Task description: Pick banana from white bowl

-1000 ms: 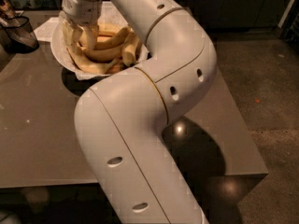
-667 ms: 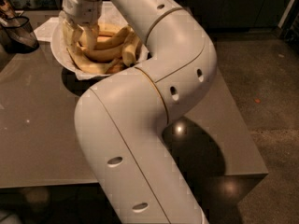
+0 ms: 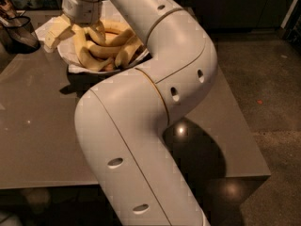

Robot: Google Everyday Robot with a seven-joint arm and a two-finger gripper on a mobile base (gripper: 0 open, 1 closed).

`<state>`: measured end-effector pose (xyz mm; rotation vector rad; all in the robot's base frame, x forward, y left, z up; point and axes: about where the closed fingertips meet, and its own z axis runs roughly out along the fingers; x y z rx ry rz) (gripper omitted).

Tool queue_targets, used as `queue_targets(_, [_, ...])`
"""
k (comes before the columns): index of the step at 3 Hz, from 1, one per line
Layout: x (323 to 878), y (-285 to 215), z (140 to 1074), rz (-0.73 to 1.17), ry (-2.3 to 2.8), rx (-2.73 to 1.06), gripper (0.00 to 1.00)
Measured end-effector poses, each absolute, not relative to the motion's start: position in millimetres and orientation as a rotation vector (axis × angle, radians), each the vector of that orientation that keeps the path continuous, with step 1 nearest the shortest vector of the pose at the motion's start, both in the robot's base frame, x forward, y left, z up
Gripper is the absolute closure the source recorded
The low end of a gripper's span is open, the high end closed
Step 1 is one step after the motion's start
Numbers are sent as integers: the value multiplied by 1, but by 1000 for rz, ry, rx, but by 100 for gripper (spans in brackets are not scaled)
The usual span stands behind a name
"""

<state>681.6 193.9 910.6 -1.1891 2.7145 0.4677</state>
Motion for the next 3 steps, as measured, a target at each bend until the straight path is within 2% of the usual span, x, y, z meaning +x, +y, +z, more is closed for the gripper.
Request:
queue_targets(2, [685,200,912,527,2655,-1228,0])
queue_targets(3, [683,184,925,577,2621,-1258,0])
